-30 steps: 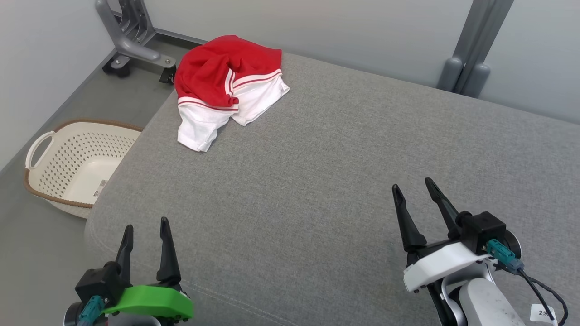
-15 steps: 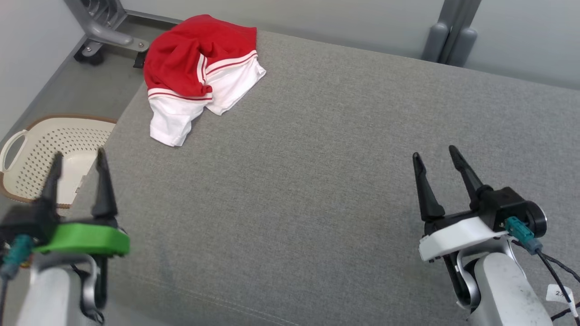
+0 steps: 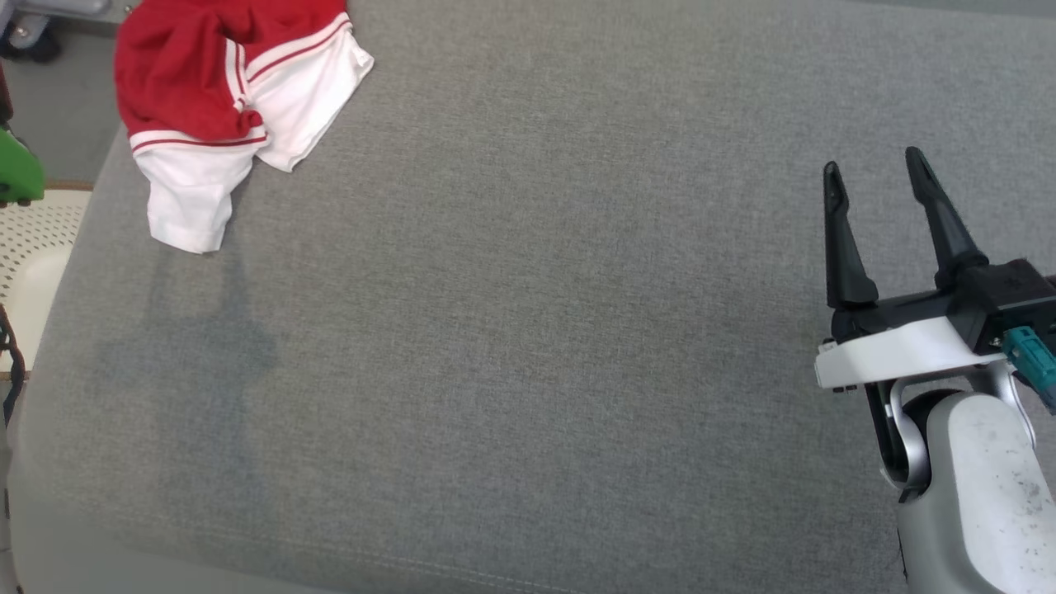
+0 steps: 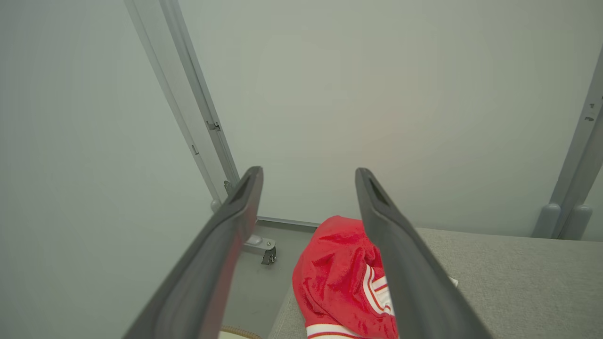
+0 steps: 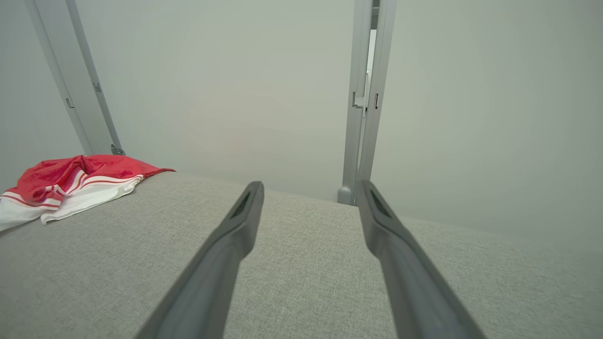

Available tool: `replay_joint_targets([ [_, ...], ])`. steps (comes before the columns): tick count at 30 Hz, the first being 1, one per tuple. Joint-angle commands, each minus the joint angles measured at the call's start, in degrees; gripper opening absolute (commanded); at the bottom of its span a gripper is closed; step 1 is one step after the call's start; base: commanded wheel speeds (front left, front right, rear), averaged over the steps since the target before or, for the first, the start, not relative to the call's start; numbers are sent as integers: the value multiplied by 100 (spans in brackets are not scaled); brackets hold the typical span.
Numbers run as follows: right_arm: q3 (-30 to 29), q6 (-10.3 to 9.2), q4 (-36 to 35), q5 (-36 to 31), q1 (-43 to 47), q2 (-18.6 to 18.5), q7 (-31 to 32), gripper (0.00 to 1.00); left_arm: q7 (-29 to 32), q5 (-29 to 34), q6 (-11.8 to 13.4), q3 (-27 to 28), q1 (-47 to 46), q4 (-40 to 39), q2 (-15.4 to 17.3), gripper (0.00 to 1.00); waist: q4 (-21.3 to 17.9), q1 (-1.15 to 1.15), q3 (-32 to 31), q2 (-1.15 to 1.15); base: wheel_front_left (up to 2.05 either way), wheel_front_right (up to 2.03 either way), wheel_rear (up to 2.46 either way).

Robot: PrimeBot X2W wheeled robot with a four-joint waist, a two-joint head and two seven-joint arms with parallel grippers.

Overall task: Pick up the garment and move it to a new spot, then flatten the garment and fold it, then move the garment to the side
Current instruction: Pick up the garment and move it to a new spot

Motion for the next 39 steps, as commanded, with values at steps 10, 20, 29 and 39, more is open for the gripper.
replay_joint_targets([
  [10,-66,-9,-1122,-361,52,-18,519,100,689,-475,-235,-810,-812,1640,-124,100,-504,0,1564,0,0,0,0],
  [20,-44,-9,-1345,-346,57,-18,581,100,267,-682,-182,-1159,-1229,2686,7,100,-510,0,1855,0,0,0,0],
  [29,-31,-9,-1179,-298,18,-18,504,100,-372,-617,-162,-1229,-1526,3435,88,0,-560,0,1760,0,0,0,0],
  [39,-17,-9,-907,-168,-5,-18,378,100,-638,-598,-210,-1412,-1722,3875,183,0,-693,0,1398,0,0,0,0],
])
